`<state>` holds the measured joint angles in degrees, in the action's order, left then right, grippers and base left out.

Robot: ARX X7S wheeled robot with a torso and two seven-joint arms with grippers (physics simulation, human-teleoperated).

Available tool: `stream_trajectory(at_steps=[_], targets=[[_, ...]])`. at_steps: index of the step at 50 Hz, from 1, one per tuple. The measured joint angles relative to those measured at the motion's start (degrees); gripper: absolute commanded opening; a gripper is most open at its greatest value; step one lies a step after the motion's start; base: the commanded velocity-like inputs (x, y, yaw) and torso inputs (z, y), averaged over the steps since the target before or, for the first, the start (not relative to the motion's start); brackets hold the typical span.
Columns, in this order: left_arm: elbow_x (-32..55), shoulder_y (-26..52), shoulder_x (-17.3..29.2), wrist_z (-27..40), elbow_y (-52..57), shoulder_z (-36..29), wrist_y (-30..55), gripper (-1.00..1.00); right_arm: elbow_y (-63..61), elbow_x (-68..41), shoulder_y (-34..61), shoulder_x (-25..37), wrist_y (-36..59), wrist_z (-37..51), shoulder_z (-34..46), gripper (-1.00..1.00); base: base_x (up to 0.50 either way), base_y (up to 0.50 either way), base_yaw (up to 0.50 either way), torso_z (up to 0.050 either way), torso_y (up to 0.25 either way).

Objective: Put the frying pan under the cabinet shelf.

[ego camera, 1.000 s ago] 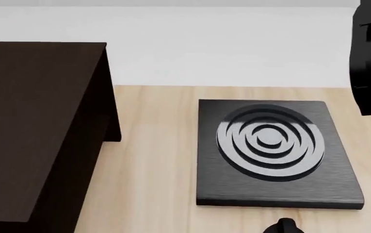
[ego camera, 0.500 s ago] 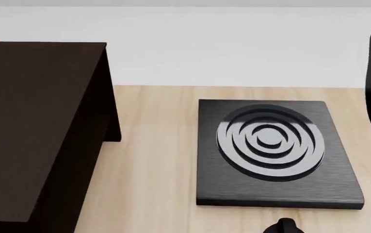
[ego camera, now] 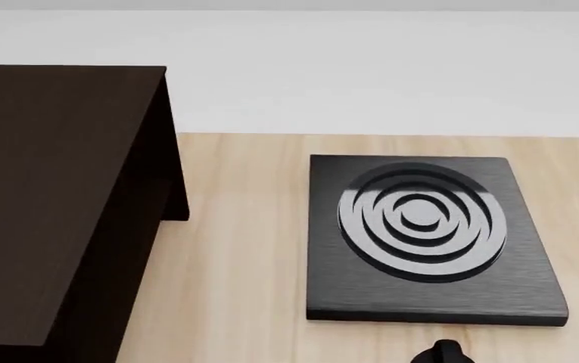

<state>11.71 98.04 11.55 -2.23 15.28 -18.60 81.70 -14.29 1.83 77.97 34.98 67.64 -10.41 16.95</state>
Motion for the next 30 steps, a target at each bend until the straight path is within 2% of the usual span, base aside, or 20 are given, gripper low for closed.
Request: stream_trajectory(at_steps=[15,30], targets=[[0.32,0.65,0.12,0.25,0.32,-0.98,0.11,1.0,-7.03,-0.96,-7.72,4.67,7.12,-0.58,-7.98,1.0,0.0,0.0,0.0,0.0,0.0],[0.7,0.69,0.58,0.38,0.31,-1.14,-0.14,1.0,-10.41,-1.11,-12.54,8.62,12.27,-1.49,-9.81,1.0,0.0,0.0,0.0,0.0,0.0]])
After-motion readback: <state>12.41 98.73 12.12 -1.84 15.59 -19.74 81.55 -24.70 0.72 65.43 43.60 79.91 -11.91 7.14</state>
